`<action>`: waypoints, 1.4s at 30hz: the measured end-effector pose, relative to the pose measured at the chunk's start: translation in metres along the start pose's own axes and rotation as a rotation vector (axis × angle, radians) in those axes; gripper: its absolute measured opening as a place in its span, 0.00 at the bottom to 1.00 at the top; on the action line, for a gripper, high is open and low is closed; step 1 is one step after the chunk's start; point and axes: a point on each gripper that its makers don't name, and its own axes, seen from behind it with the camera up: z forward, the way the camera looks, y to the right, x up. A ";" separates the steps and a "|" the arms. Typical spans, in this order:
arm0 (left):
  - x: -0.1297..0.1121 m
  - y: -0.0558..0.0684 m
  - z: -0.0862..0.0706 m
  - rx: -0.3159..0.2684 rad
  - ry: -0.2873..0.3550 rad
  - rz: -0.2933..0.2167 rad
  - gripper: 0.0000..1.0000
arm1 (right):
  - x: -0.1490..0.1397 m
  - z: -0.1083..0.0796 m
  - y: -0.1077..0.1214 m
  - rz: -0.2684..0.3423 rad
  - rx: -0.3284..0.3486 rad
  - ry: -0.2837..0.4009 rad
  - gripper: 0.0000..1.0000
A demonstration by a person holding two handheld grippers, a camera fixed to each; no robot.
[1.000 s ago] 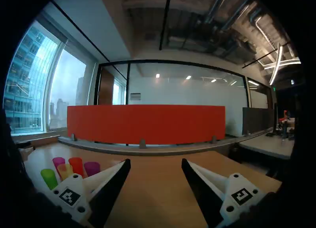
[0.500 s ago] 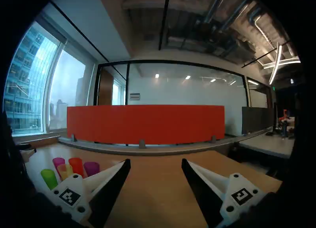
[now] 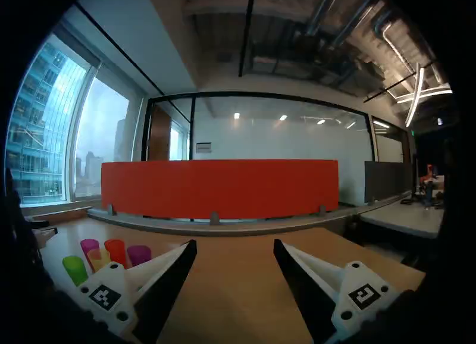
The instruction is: Pour water
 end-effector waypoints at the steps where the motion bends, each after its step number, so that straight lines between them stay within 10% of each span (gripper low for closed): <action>1: 0.000 0.000 0.000 -0.001 -0.001 0.000 1.00 | 0.000 0.000 0.000 -0.001 0.000 0.000 1.00; 42: 0.002 0.001 0.000 -0.002 -0.003 0.001 1.00 | -0.039 0.030 -0.001 -0.028 0.062 0.032 1.00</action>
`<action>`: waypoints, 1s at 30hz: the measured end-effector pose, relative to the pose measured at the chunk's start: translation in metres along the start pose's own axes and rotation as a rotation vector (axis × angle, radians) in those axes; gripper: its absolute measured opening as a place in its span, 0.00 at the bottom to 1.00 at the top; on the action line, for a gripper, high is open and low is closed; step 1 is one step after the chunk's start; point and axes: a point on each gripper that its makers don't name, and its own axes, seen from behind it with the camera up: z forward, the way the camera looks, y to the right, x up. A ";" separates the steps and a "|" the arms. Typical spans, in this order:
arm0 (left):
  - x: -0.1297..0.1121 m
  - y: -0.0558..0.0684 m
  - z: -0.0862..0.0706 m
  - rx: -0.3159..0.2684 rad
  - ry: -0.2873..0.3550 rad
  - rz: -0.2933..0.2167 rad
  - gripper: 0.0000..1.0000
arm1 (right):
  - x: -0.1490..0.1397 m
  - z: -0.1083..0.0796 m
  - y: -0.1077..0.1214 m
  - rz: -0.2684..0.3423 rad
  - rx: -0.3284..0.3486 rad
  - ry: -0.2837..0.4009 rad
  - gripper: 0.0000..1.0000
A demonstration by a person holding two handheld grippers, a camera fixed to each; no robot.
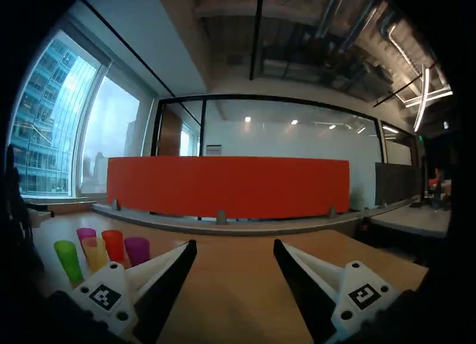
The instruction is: Pour water
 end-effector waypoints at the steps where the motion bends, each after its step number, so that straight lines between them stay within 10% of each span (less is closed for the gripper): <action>1: 0.000 0.000 0.000 0.000 0.000 0.000 1.00 | -0.002 0.000 0.001 0.002 -0.003 -0.003 1.00; 30: 0.000 0.000 0.000 0.000 0.000 0.000 1.00 | -0.040 0.006 0.012 0.035 -0.034 -0.070 1.00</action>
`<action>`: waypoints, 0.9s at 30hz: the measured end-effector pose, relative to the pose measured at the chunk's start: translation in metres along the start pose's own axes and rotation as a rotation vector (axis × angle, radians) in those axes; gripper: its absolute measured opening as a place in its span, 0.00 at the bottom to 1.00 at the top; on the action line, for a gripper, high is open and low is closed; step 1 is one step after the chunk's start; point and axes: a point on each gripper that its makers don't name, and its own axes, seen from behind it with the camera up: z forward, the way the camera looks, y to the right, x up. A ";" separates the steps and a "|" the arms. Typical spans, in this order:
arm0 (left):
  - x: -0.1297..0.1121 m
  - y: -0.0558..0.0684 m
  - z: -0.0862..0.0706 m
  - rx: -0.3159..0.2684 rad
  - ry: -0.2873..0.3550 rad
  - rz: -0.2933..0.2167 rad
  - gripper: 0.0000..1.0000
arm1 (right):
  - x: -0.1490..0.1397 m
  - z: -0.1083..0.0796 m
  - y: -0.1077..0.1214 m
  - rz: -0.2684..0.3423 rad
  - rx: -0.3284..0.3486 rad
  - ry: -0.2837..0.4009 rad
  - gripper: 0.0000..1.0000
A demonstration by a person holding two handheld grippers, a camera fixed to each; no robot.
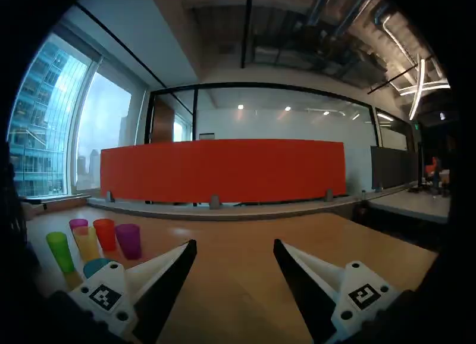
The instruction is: Pour water
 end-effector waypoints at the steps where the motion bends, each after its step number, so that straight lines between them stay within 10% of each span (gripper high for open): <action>1: 0.000 0.000 0.000 0.000 0.000 0.000 1.00 | -0.001 0.000 0.000 -0.003 0.000 -0.002 1.00; 27: 0.000 0.000 0.000 0.000 0.000 0.000 1.00 | -0.006 0.000 -0.002 -0.012 -0.005 -0.024 1.00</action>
